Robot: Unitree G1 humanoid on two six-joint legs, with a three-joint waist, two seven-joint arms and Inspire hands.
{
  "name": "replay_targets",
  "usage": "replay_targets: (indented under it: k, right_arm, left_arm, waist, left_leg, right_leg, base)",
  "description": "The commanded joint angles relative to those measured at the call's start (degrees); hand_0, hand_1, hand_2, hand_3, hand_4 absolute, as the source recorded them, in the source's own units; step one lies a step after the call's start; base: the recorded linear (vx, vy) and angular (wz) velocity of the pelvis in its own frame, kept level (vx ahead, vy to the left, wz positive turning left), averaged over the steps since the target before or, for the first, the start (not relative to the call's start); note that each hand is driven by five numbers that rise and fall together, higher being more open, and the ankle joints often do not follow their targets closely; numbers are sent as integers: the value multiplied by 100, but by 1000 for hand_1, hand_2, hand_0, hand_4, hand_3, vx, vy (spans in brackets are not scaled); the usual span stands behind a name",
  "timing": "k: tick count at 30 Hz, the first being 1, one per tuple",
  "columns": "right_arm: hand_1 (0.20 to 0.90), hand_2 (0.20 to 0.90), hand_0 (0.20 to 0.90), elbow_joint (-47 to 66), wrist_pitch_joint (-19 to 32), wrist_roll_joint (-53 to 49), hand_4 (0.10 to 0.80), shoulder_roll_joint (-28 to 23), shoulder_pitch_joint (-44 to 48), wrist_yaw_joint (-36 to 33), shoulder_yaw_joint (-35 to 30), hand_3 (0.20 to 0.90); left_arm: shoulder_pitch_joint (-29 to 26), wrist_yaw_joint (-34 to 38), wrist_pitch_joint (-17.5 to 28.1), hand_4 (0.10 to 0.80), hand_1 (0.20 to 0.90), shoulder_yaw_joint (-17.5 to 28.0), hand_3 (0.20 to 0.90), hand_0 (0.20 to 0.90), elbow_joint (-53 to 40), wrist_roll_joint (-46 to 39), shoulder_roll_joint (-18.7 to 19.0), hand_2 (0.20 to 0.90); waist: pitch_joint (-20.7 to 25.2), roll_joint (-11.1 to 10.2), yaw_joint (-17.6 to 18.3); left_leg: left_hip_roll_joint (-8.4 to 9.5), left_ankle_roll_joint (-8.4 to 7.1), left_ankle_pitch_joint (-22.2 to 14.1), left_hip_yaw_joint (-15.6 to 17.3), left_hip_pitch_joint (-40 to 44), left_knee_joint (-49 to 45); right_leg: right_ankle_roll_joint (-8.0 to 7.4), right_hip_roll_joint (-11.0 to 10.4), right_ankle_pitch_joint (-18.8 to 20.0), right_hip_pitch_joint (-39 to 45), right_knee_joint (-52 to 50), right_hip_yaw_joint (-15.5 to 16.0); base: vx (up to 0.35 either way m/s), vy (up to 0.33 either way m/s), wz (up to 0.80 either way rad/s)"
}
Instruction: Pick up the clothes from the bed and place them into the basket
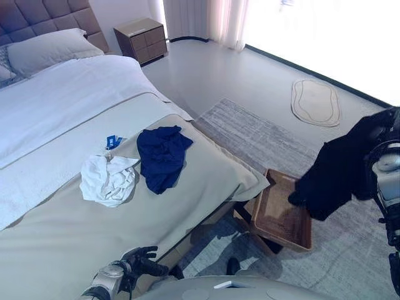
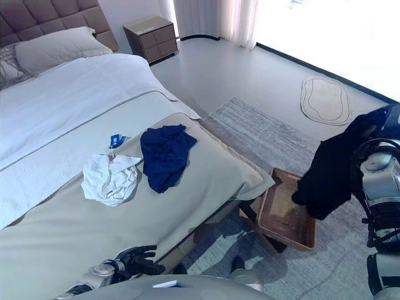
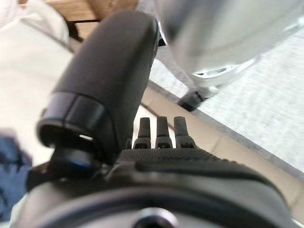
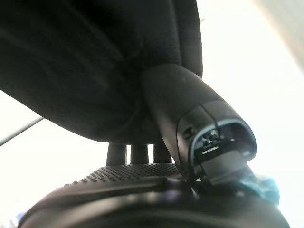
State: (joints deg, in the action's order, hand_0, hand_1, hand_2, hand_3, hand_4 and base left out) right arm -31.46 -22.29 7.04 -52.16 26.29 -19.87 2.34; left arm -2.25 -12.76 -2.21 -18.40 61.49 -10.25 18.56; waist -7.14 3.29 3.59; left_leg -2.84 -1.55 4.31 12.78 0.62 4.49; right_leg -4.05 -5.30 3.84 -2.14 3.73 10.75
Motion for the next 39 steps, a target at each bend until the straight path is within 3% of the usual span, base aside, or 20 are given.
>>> replay_targets:
  k: [1,6,7,8,9,15,21,27,31,35,39]
  right_arm:
    - [300,300,300,149,252,403,100,-780,1828,-461,488,200]
    - [300,300,300,-381,26,366,100,-832,2371,-569,934,200]
    - [335,335,335,-574,6,302,141,-841,2470,-576,1032,241]
    - [789,789,789,-718,-33,256,671,-841,2557,-622,1117,771]
    - [900,900,900,-780,-106,237,800,-845,2622,-644,1163,900]
    - [900,900,900,-1289,-517,232,800,-748,2824,-668,1389,900]
    - [900,900,900,-1260,-636,325,800,-925,2637,-582,1283,900]
    - [900,900,900,18,-155,1044,800,-1144,2482,-612,1034,900]
    - [900,900,900,1165,375,1564,800,-985,2145,48,899,900]
    - [900,900,900,1397,833,1630,800,-684,2006,624,1112,900]
    - [900,900,900,1265,1022,1660,800,-316,2098,945,1435,900]
  left_arm:
    - [-680,132,275,800,900,-168,900,900,-180,-637,125,900]
    - [-801,174,464,800,900,-143,900,900,-575,-991,133,900]
    - [-802,157,515,800,900,-144,900,900,-644,-1060,160,900]
    - [-810,149,535,800,900,-154,900,900,-697,-1124,186,900]
    - [-814,142,546,800,900,-165,900,900,-744,-1161,207,900]
    - [-880,1,558,800,900,-85,900,900,-1012,-1360,411,900]
    - [-874,-96,498,800,900,-73,900,900,-1164,-1413,530,900]
    - [-600,-55,452,800,900,65,900,900,-1165,-1417,485,900]
    - [-419,-104,328,800,900,365,900,900,-1076,-1350,440,900]
    - [-238,-147,354,800,900,509,900,900,-890,-1142,371,900]
    - [-169,-184,345,800,900,531,900,900,-707,-1022,333,900]
  waist:
    - [-760,169,-228]
    - [-1292,489,-194]
    - [-1377,552,-194]
    - [-1436,599,-193]
    - [-1487,638,-190]
    - [-1730,792,-220]
    - [-1764,710,-241]
    - [-1612,472,-277]
    - [-1440,258,-401]
    - [-1268,-18,-703]
    - [-1219,-159,-1045]
  left_leg:
    - [195,5,-647,-361,-505,-706]
    - [148,-5,-634,-326,-1214,-1229]
    - [148,-2,-629,-334,-1360,-1321]
    - [159,-34,-739,-388,-1410,-1377]
    - [157,-31,-720,-391,-1494,-1398]
    - [177,-53,-497,-429,-1769,-1268]
    - [152,-92,-416,-414,-1643,-1069]
    - [116,-128,-491,-346,-1321,-967]
    - [151,-53,-444,-336,-1198,-963]
    - [268,19,-524,-517,-1019,-999]
    - [394,73,-713,-776,-931,-1128]
  right_leg:
    - [306,16,-934,-510,-1241,265]
    - [427,-68,-1021,-1248,-1733,192]
    - [448,-79,-1050,-1427,-1860,170]
    - [423,-81,-1221,-1535,-2011,87]
    - [432,-82,-1239,-1647,-2092,70]
    - [483,-49,-1397,-2071,-2526,-8]
    - [460,-37,-1360,-1910,-2385,89]
    - [388,-38,-1254,-1474,-2032,225]
    - [370,-70,-1052,-1188,-1789,392]
    - [308,-133,-961,-730,-1519,617]
    - [210,-216,-1036,-435,-1458,807]
  base:
    - [-301,-52,-14]
    - [-169,-49,-9]
    - [-16,-45,-17]
    - [-5,-27,-13]
    - [13,-17,-11]
    - [-25,7,-4]
    - [4,7,2]
    - [73,94,8]
    - [45,149,7]
    - [141,139,25]
    - [175,185,44]
